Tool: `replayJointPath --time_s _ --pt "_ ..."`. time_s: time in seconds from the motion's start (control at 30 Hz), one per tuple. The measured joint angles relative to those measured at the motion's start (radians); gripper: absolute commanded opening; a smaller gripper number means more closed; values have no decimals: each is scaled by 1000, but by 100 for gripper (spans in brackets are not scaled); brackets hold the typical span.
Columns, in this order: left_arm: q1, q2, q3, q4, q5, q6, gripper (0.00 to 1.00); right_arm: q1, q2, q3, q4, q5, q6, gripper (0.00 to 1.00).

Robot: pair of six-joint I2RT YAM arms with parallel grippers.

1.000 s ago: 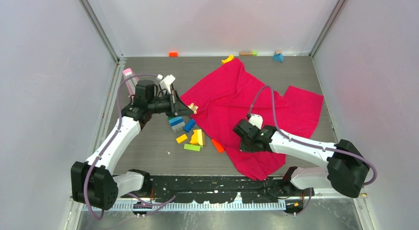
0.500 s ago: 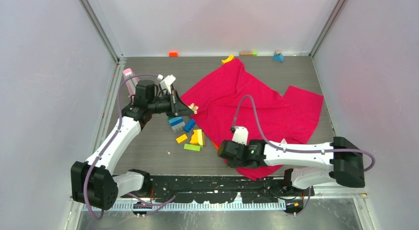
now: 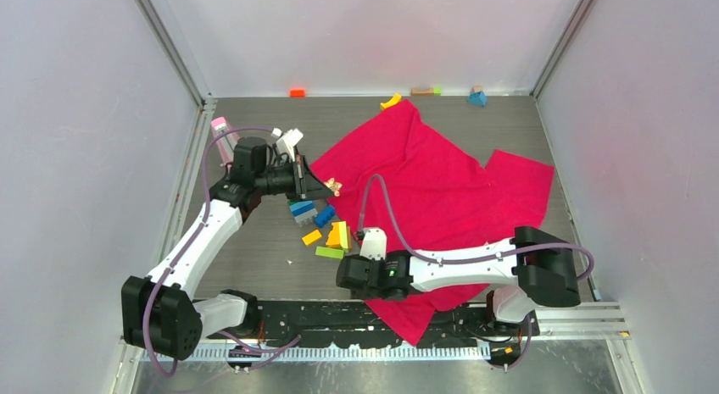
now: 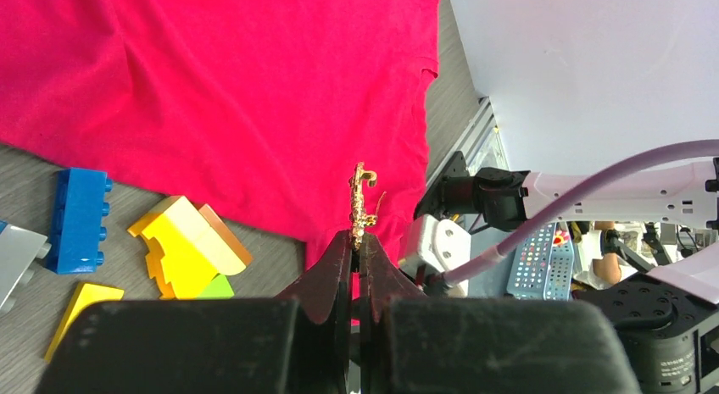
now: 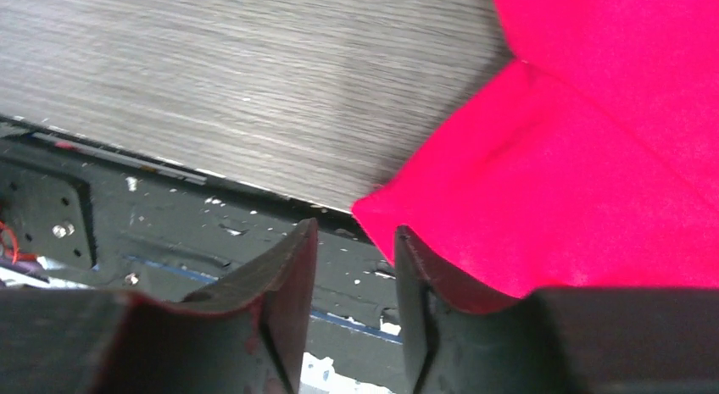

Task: Pin the brooch onto the clothing

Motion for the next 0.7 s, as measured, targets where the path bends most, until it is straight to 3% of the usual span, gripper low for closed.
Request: replayJointPath --time_s 0.17,0.3,0.7 --pt "-1 0 0 0 0 0 0 0 -14 30 -4 32 -16 64" --pt "-1 0 0 0 0 0 0 -39 -79 17 -59 80 -33 66" --pt "-19 0 0 -7 -10 6 0 -493 -425 -241 -191 142 -124 77"
